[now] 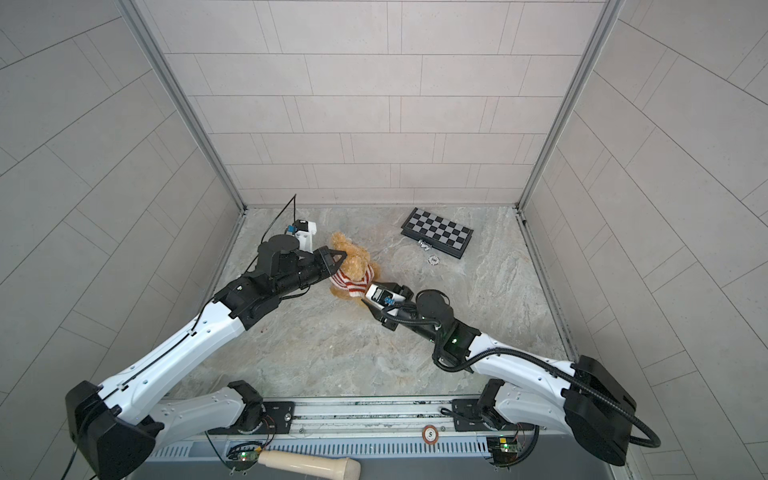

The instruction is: Dress the teddy bear

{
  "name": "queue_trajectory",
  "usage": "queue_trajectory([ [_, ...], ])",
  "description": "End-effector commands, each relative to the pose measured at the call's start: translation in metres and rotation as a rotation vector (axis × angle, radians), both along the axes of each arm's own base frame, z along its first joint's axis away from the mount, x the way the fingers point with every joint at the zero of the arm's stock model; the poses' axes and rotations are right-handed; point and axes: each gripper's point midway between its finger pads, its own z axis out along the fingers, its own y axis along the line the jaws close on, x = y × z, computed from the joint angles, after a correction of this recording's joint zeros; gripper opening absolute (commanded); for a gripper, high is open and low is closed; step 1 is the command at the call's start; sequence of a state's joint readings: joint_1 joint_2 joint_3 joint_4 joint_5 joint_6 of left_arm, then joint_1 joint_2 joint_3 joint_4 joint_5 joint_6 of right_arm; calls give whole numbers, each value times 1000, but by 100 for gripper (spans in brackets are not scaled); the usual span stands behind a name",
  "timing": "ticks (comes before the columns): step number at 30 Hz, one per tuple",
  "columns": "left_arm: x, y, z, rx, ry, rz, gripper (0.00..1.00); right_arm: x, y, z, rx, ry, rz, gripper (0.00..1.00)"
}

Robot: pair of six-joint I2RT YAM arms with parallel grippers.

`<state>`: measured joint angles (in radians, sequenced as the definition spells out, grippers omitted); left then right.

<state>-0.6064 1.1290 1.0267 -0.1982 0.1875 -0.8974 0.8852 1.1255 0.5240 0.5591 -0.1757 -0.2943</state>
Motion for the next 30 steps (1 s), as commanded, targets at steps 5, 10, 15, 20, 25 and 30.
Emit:
queue_trajectory([
  [5,9,-14,26,-126,-42,37,0,11,19,22,-6,-109,0,45],
  [10,7,-24,22,-120,-25,15,0,37,19,25,4,-126,-122,22],
  [15,6,-29,20,-124,-17,4,0,54,15,14,-35,-116,-208,20],
  [20,8,-33,22,-136,-19,3,0,58,14,-2,-59,-115,-230,0],
  [25,11,-30,28,-150,-27,17,0,27,19,-19,-37,-134,-71,0],
  [30,16,-26,29,-184,-21,29,0,1,18,-36,-64,-114,48,0],
])
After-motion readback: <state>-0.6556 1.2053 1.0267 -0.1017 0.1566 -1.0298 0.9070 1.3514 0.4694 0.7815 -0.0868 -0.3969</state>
